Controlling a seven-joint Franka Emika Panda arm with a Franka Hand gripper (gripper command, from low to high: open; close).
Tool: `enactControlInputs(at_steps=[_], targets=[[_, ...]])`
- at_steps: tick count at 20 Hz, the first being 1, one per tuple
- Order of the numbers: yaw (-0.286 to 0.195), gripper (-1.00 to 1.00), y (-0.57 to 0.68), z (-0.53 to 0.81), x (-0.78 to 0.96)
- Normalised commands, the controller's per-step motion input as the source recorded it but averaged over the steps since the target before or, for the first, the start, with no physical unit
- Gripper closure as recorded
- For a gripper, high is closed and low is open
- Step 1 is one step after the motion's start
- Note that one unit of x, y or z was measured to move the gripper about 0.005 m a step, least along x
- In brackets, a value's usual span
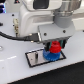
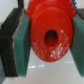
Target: Insert the blue gear onto the right peg, followed by the red gear
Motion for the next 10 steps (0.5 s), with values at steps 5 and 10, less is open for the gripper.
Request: enactControlInputs(at_steps=[5,10], targets=[[0.000,1.00,0.00,0.22,0.00],[0.000,1.00,-0.19,0.06,0.06]])
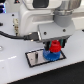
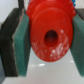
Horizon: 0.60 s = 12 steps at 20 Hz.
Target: Insert the blue gear onto the right peg, followed by the red gear
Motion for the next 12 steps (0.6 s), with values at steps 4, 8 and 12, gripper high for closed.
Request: enactControlInputs(at_steps=[4,8,12], targets=[[0.000,1.00,-0.16,-0.04,0.06],[0.000,1.00,-0.20,-0.22,0.02],[0.000,1.00,-0.06,0.08,0.08]])
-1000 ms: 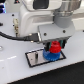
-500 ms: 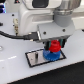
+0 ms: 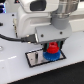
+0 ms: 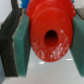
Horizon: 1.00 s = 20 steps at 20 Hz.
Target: Insert the blue gear onto the right peg, followed by the red gear
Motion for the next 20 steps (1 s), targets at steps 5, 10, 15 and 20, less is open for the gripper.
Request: enactControlInputs(at_steps=[5,10,15,20], targets=[[0.000,1.00,0.01,0.08,0.06],[0.000,1.00,-0.01,-0.18,0.24],[0.000,1.00,0.00,-0.10,0.22],[0.000,-1.00,0.02,0.07,0.08]])
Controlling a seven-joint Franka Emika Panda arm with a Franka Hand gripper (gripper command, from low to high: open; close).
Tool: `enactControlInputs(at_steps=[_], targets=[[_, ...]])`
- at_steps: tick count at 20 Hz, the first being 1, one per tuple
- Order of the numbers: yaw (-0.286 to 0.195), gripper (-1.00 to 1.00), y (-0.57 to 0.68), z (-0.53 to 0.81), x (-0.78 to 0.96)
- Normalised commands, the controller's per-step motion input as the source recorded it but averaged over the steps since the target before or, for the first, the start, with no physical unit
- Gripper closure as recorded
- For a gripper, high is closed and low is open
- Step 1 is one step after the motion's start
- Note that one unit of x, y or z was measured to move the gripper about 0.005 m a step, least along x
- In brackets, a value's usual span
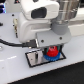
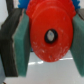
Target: Insert the blue gear onto the right peg, followed by the red gear
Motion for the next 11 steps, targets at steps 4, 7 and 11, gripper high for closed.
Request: enactControlInputs(at_steps=[4,7,11], targets=[[0.000,-1.00,0.04,0.05,0.02],[0.000,-1.00,0.13,0.57,0.01],[0.000,-1.00,0.14,0.70,0.00]])
